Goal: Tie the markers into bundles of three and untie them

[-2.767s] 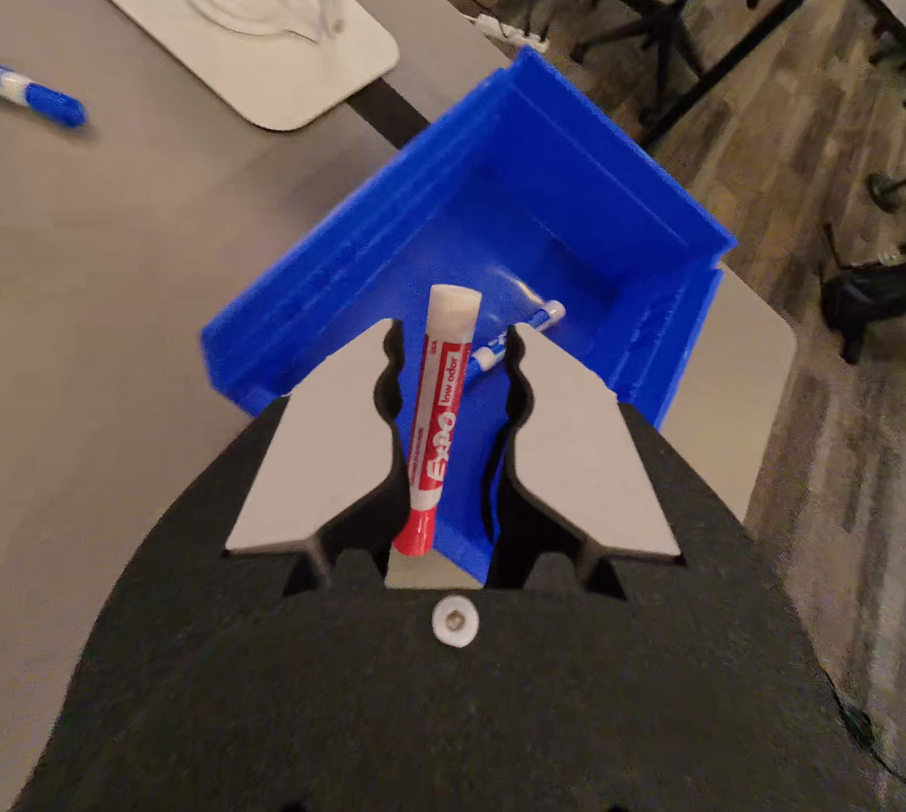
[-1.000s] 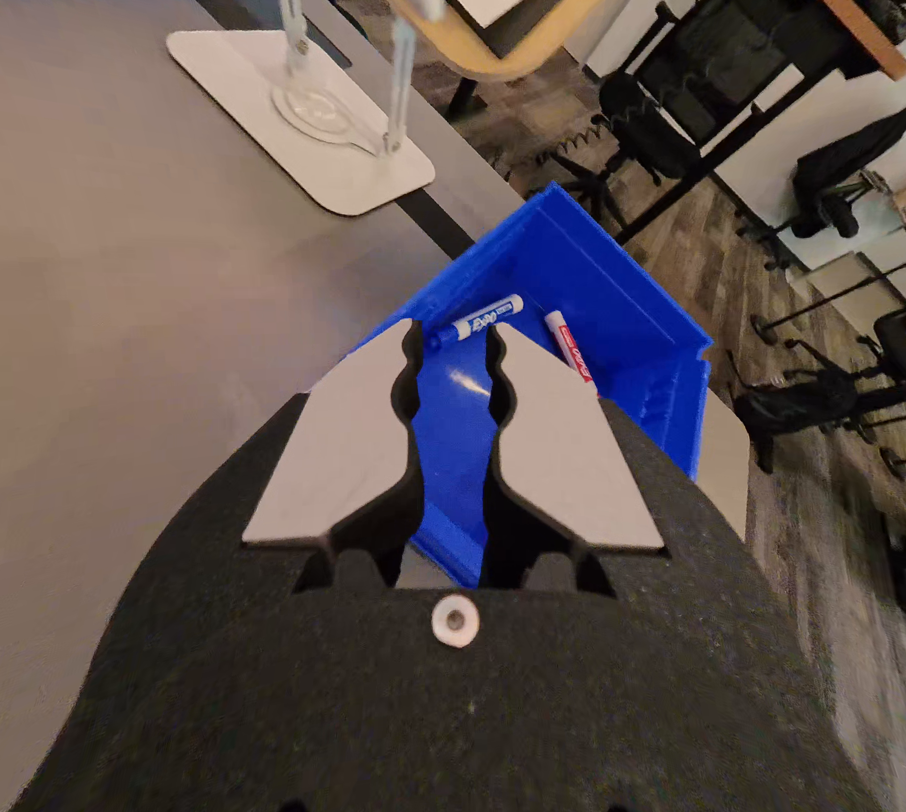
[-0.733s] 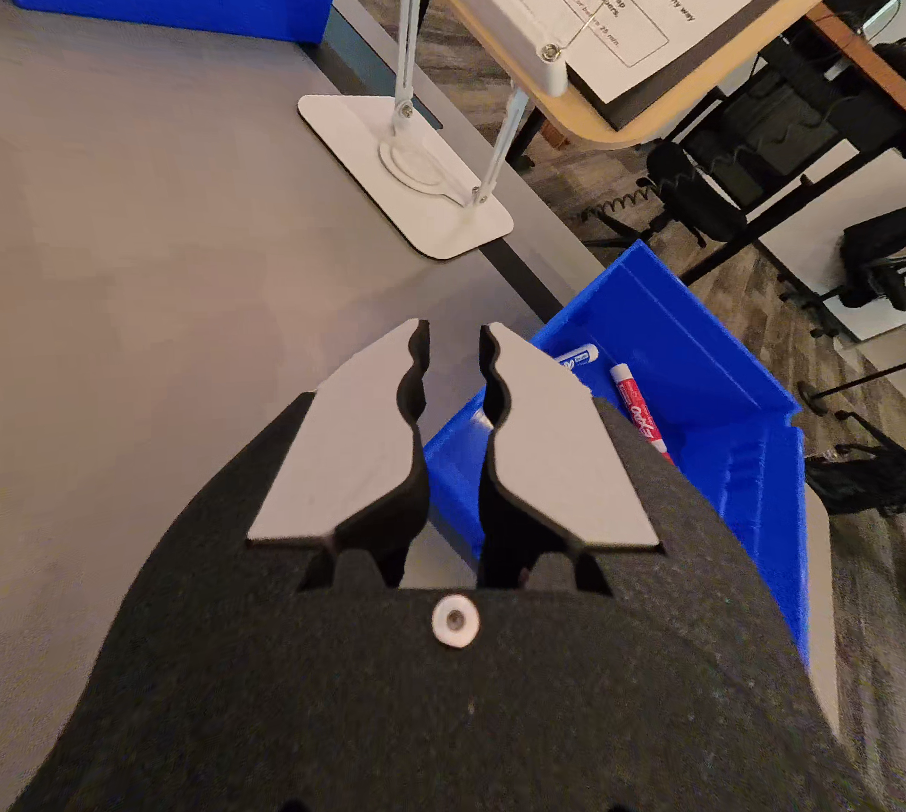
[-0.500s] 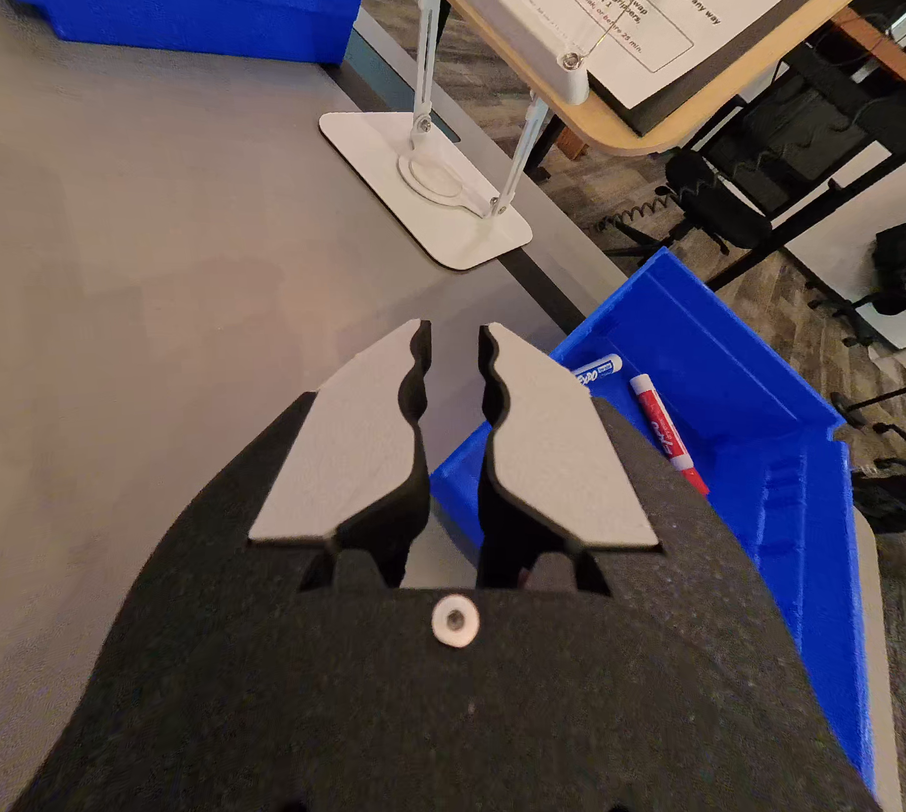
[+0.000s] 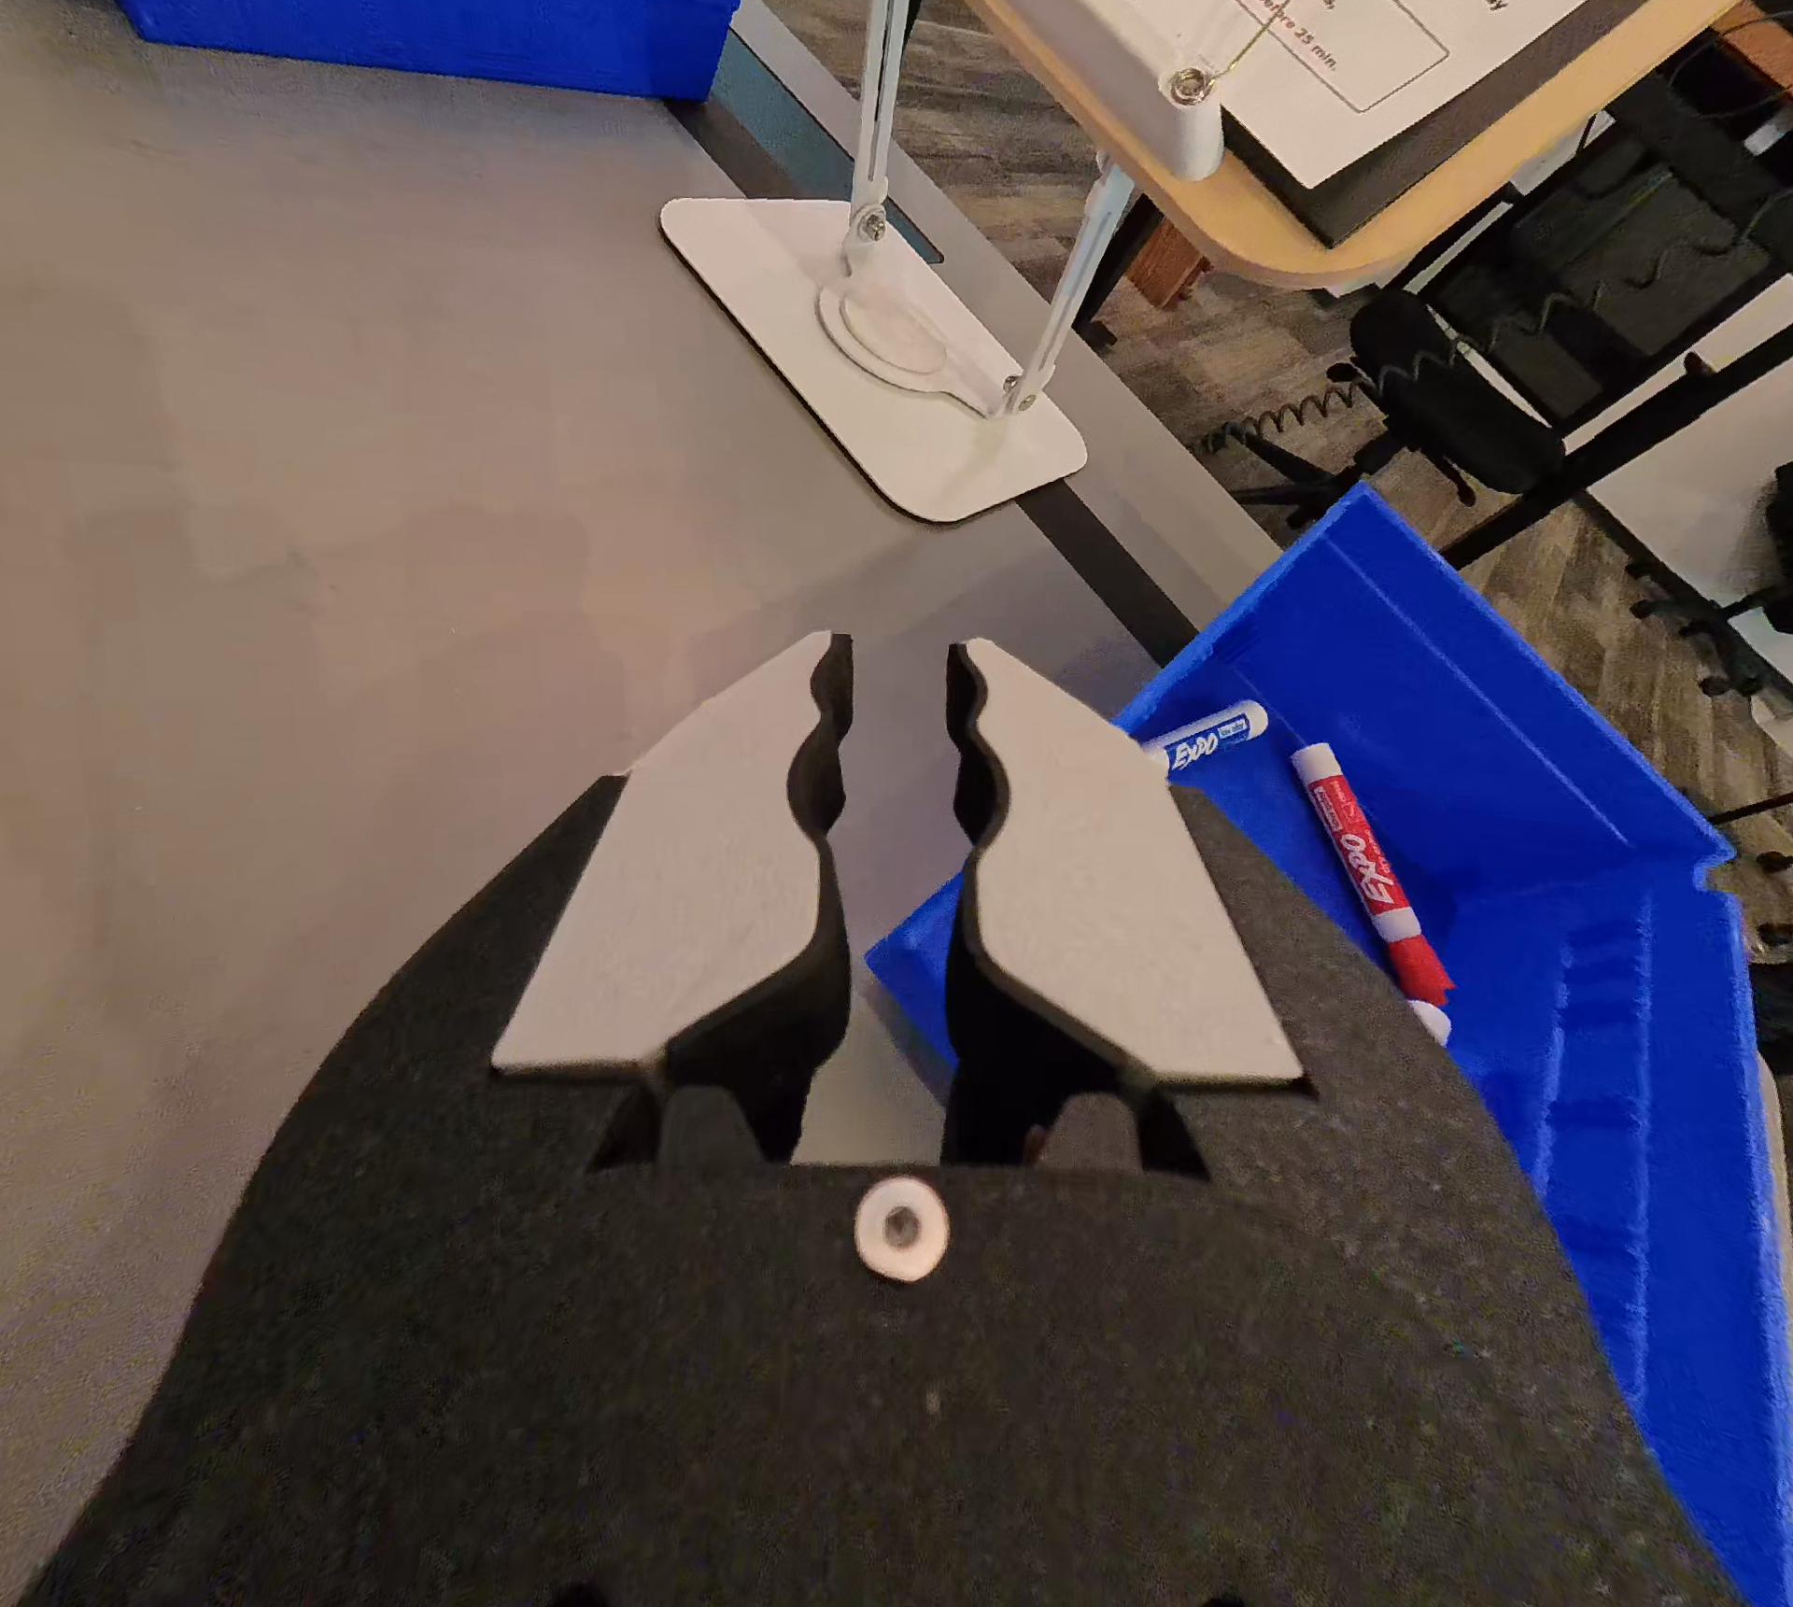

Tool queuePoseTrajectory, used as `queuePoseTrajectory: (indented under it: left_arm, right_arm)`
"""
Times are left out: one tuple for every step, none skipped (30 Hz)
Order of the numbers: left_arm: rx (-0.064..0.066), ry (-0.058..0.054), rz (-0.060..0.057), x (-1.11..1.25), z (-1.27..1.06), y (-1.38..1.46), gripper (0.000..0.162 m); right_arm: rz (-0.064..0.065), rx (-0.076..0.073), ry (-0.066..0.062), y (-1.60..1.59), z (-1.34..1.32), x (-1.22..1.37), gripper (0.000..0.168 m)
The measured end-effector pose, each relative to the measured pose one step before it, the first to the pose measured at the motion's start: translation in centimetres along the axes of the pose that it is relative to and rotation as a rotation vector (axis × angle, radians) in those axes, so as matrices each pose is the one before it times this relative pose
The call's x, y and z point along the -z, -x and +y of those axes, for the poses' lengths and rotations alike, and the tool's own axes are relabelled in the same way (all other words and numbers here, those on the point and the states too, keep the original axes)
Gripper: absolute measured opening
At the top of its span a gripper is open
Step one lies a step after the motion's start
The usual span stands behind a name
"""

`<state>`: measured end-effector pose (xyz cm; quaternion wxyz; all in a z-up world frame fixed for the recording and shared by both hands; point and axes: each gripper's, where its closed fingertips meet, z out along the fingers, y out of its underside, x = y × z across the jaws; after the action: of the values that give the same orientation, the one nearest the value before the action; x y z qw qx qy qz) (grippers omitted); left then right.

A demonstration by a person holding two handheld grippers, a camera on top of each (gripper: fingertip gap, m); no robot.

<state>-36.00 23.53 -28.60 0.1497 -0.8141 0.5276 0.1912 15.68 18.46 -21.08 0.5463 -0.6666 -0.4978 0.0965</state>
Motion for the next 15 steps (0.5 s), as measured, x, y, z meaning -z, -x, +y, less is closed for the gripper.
queuePoseTrajectory:
  left_arm:
    - [0.0204,-0.0206,-0.0069,0.301,-0.111,0.062,0.017]
    - [0.0245,-0.0216,-0.0155,0.375,-0.073,0.165,0.016]
    - [0.0305,-0.024,-0.0081,0.394,-0.108,0.043,0.015]
    - [0.0252,-0.0288,-0.0002,0.438,-0.177,-0.156,0.015]
    - [0.0262,-0.0353,-0.025,0.576,-0.295,0.143,0.014]
    - [0.0442,-0.0466,-0.0108,0.665,-0.453,0.04,0.014]
    - [0.0448,-0.0462,0.0156,0.736,-0.484,-0.316,0.014]
    - [0.0331,-0.0548,0.0024,0.834,-0.706,-0.245,0.013]
    - [0.0343,-0.062,0.0054,0.957,-0.914,-0.32,0.013]
    - [0.0285,-0.0592,0.007,1.101,-0.998,-0.408,0.013]
    - [0.0314,-0.0729,0.0024,1.235,-1.354,-0.386,0.013]
    - [0.0248,-0.0693,0.0077,1.248,-1.489,-0.537,0.012]
    - [0.0126,-0.0641,0.0102,1.233,-1.607,-0.704,0.012]
    - [0.0117,-0.0637,0.0066,1.175,-1.778,-0.763,0.012]
    - [0.0107,-0.0606,0.0101,1.054,-1.844,-0.93,0.012]
  right_arm:
    - [-0.0049,0.0008,-0.0032,0.148,-0.084,-0.043,0.018]
    - [-0.0062,0.0012,-0.0024,0.179,-0.085,-0.044,0.018]
    - [-0.0061,0.0013,-0.0019,0.199,-0.078,-0.069,0.018]
    - [-0.0072,0.0016,-0.0035,0.23,-0.142,-0.049,0.018]
    - [-0.009,0.0012,-0.005,0.26,-0.189,-0.037,0.018]
    - [-0.0098,-0.0019,-0.0065,0.258,-0.226,-0.043,0.018]
    - [-0.0125,-0.0049,-0.0098,0.278,-0.299,-0.04,0.018]
    - [-0.0166,-0.0064,-0.013,0.336,-0.393,-0.029,0.018]
    - [-0.0234,-0.0098,-0.0141,0.453,-0.445,-0.066,0.019]
    - [-0.0278,-0.0112,-0.0133,0.521,-0.471,-0.122,0.019]
    - [-0.024,-0.0066,-0.0099,0.51,-0.455,-0.168,0.02]
    - [-0.02,-0.0007,-0.0092,0.512,-0.471,-0.181,0.021]
    - [-0.0206,0.0024,-0.0114,0.547,-0.519,-0.18,0.021]
    - [-0.022,0.0018,-0.0138,0.575,-0.565,-0.182,0.021]
    - [-0.0261,-0.0029,-0.0165,0.628,-0.606,-0.196,0.021]
